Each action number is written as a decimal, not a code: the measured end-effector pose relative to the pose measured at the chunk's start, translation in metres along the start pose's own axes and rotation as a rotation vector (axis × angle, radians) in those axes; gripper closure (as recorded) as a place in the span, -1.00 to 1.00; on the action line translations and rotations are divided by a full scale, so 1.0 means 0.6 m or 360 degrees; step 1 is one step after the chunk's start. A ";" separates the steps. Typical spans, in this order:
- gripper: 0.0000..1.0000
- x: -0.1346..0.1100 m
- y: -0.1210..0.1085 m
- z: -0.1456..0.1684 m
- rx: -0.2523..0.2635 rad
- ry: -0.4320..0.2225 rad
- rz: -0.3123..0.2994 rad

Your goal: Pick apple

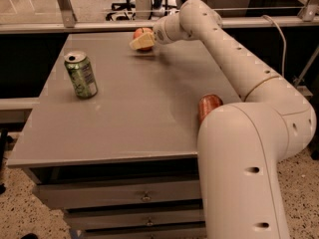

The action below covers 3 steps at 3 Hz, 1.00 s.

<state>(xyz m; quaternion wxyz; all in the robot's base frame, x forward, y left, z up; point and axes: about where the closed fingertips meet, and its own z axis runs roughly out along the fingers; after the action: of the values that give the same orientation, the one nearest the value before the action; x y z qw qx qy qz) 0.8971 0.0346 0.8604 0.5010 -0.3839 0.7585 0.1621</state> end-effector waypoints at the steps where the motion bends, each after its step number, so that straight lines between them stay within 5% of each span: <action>1: -0.17 0.004 -0.004 0.003 0.0002 0.0013 -0.0003; 3: 0.74 -0.007 0.011 -0.039 -0.0090 -0.0096 0.0023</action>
Offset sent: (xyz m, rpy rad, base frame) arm -0.0107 -0.0139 0.0059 0.0298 -0.0010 0.0196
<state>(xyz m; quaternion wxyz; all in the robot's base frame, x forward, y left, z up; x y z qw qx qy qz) 0.8782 0.0261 0.8734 0.5115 -0.3873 0.7409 0.1988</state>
